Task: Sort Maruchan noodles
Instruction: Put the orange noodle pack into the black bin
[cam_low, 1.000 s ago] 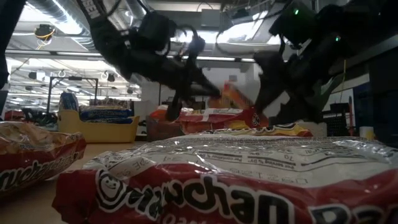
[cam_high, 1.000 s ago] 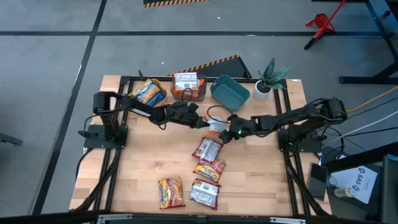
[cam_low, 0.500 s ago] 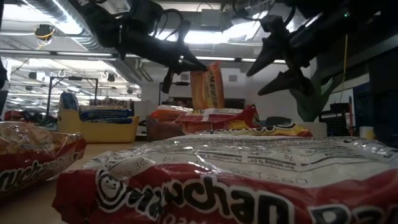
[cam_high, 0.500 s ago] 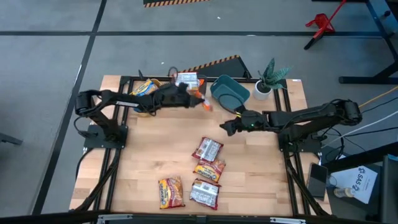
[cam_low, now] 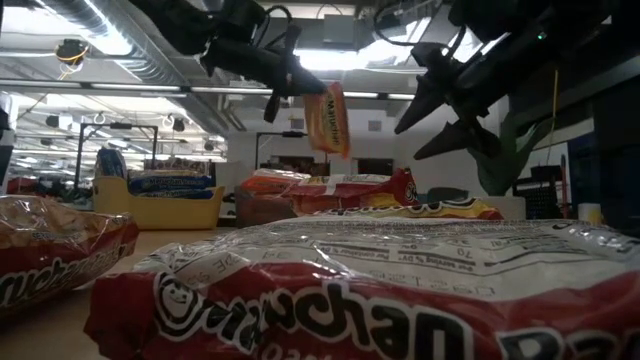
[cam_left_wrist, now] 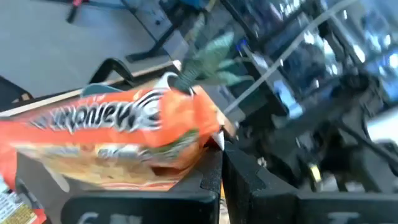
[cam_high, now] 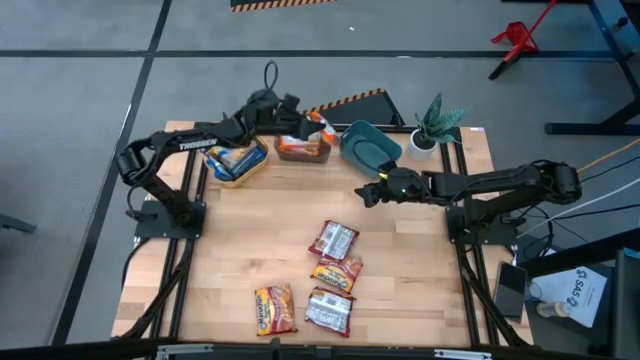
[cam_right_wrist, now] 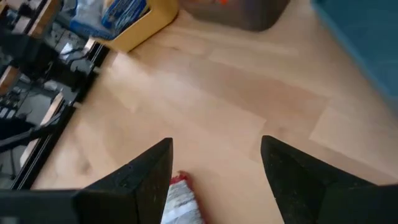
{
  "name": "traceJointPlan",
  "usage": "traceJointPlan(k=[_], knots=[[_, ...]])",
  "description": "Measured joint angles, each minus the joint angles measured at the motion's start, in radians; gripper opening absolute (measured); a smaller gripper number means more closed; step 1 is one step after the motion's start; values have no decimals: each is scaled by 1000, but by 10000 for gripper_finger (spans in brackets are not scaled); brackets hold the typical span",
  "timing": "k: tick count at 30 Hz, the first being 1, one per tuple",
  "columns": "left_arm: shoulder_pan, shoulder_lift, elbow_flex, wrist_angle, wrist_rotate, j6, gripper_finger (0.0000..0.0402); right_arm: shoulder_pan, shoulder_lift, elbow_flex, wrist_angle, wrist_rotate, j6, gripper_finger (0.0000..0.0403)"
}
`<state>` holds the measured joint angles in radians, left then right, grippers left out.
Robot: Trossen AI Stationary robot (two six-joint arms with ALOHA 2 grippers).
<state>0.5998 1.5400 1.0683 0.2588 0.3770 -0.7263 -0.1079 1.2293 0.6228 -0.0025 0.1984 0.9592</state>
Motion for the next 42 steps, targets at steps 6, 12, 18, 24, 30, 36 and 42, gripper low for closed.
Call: traceJointPlan(k=[6,12,18,24,30,36,42], knots=[[50,28,47,-85,138,89,0,-97,0,0,4,13,-66,232],[112,81,47,-122,201,161,0,-187,0,0,11,-35,-104,232],[175,117,47,-121,246,198,0,-210,0,0,11,-44,-127,232],[222,122,47,-116,330,224,0,-209,10,0,16,-35,-128,232],[244,122,47,-117,398,278,0,-209,75,-2,146,-67,-129,232],[237,126,47,-118,428,355,0,-209,162,64,175,-81,-189,232],[229,126,47,-118,438,455,0,-209,217,186,123,-44,-292,232]])
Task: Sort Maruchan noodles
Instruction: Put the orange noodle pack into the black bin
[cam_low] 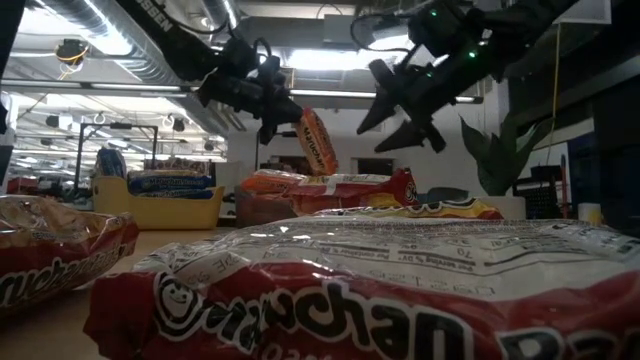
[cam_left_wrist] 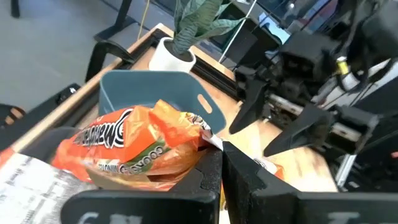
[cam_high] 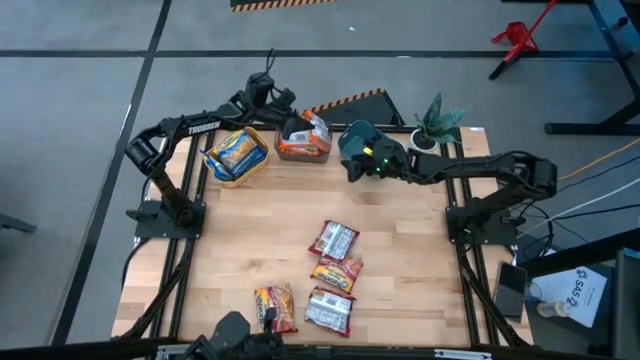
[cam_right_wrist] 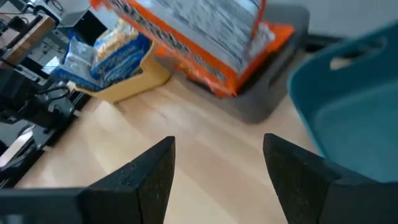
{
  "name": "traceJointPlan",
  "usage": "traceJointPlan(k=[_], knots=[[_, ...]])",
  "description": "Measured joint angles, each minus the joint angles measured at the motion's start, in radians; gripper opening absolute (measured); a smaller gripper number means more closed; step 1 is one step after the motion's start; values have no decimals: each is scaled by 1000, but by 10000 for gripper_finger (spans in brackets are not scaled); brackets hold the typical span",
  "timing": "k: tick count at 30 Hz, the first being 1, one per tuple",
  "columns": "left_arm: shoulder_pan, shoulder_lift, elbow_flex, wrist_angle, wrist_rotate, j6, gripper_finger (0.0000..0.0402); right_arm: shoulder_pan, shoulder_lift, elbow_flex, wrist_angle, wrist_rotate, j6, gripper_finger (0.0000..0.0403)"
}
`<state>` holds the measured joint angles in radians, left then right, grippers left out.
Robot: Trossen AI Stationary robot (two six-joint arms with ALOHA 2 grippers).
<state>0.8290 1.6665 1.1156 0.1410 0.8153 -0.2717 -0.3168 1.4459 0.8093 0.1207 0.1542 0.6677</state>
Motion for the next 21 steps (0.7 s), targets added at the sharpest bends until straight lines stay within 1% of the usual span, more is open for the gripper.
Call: traceJointPlan(k=[6,10,13,17,21], knots=[[5,0,0,1,-9,85,0,-2,25,78,-46,72,-74,232],[20,0,0,1,-11,112,0,-13,25,89,-65,94,-93,232],[22,17,0,5,-10,126,0,-28,25,89,-66,91,-94,232],[18,63,-1,4,33,127,0,-46,25,89,-71,86,-96,232],[14,106,-1,8,50,125,0,-46,25,89,-71,79,-97,232]])
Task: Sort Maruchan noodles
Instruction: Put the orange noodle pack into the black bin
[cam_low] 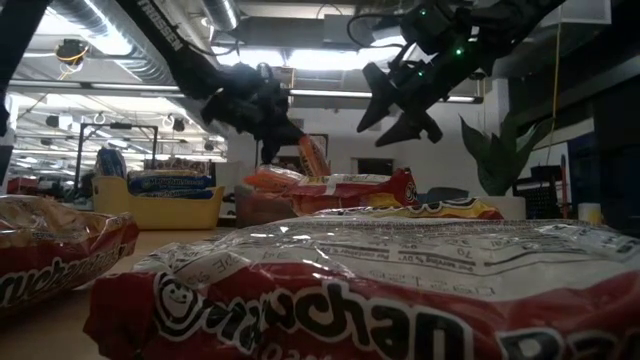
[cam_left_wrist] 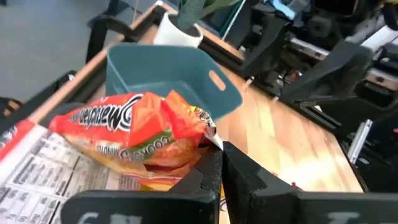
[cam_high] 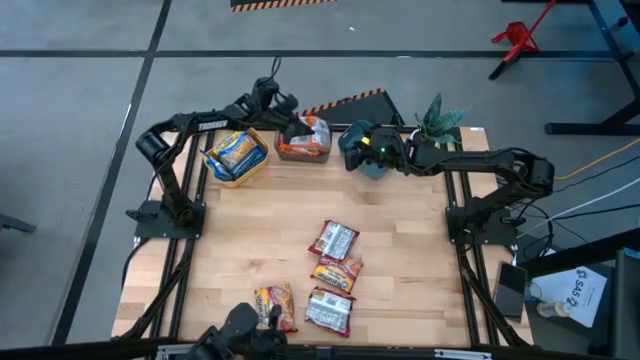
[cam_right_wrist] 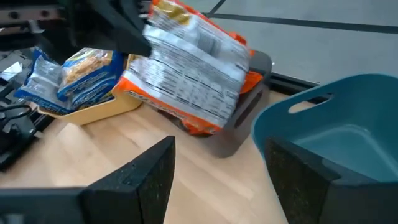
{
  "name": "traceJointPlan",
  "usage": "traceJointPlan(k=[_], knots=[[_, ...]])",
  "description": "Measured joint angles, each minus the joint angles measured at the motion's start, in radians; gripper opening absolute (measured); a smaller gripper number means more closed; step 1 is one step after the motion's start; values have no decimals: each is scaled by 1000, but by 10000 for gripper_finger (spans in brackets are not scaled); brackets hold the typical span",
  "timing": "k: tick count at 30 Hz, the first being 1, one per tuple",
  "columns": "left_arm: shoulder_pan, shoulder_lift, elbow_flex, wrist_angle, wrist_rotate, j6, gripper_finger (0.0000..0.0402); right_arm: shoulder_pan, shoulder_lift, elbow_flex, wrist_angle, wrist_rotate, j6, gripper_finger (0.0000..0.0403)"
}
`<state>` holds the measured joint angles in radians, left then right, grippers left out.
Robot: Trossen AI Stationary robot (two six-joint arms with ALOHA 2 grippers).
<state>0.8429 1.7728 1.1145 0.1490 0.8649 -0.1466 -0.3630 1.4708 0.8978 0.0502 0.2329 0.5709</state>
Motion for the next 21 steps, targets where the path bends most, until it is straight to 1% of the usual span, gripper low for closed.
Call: traceJointPlan(k=[5,8,13,18,21], knots=[[-6,7,0,4,63,-13,0,0,0,0,-1,-16,-1,232],[0,7,0,3,39,-23,0,0,0,0,-1,-16,-1,232],[21,26,0,-5,27,-31,0,0,0,0,0,-16,-1,232],[22,37,0,3,-47,-53,0,0,0,0,0,-28,1,232],[23,37,0,8,-60,-78,0,0,0,0,0,-42,4,232]])
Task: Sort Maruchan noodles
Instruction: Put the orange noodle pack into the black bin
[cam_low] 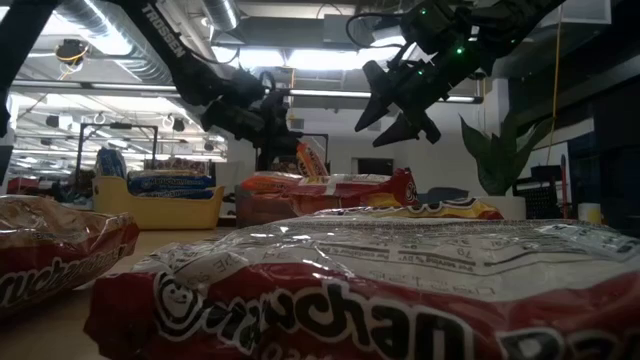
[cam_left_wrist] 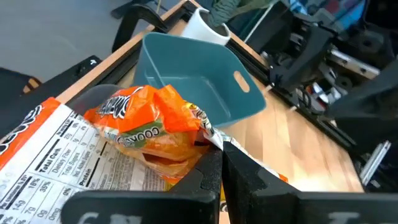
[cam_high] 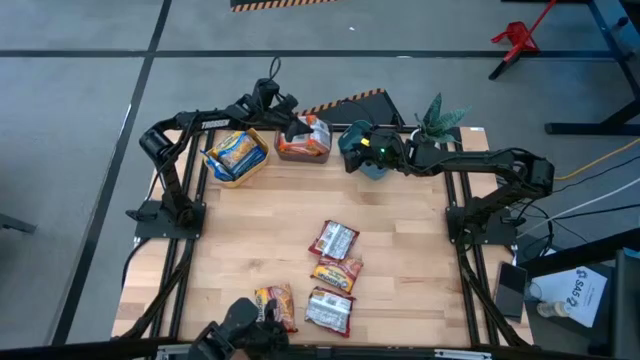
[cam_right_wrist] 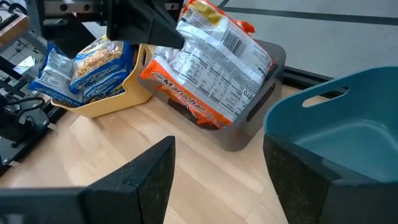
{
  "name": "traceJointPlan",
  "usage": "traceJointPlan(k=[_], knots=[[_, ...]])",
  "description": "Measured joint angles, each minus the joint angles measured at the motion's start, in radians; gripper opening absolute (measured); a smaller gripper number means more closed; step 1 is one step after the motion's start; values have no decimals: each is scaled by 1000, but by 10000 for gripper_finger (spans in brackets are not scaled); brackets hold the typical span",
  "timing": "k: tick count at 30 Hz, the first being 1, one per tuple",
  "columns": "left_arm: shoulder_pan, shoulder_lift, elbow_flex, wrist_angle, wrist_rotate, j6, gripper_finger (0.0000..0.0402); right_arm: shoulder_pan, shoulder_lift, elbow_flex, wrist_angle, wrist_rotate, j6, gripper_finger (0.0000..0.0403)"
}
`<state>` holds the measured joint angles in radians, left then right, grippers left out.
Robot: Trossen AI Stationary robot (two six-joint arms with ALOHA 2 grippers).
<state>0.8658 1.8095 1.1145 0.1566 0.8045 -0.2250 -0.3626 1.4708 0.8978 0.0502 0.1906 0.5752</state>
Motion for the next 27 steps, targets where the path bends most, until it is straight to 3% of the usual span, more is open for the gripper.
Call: traceJointPlan(k=[6,10,17,23,27], knots=[[-4,0,0,26,-35,-30,22,1,5,0,2,0,0,232],[0,0,0,47,48,-28,56,2,5,0,1,0,-4,232],[19,-1,0,61,11,-10,122,2,13,-1,3,-17,-8,232],[34,-10,0,118,11,-178,142,2,15,-1,57,-21,-29,232],[48,-26,0,121,66,-292,140,2,39,25,122,-45,-82,232]])
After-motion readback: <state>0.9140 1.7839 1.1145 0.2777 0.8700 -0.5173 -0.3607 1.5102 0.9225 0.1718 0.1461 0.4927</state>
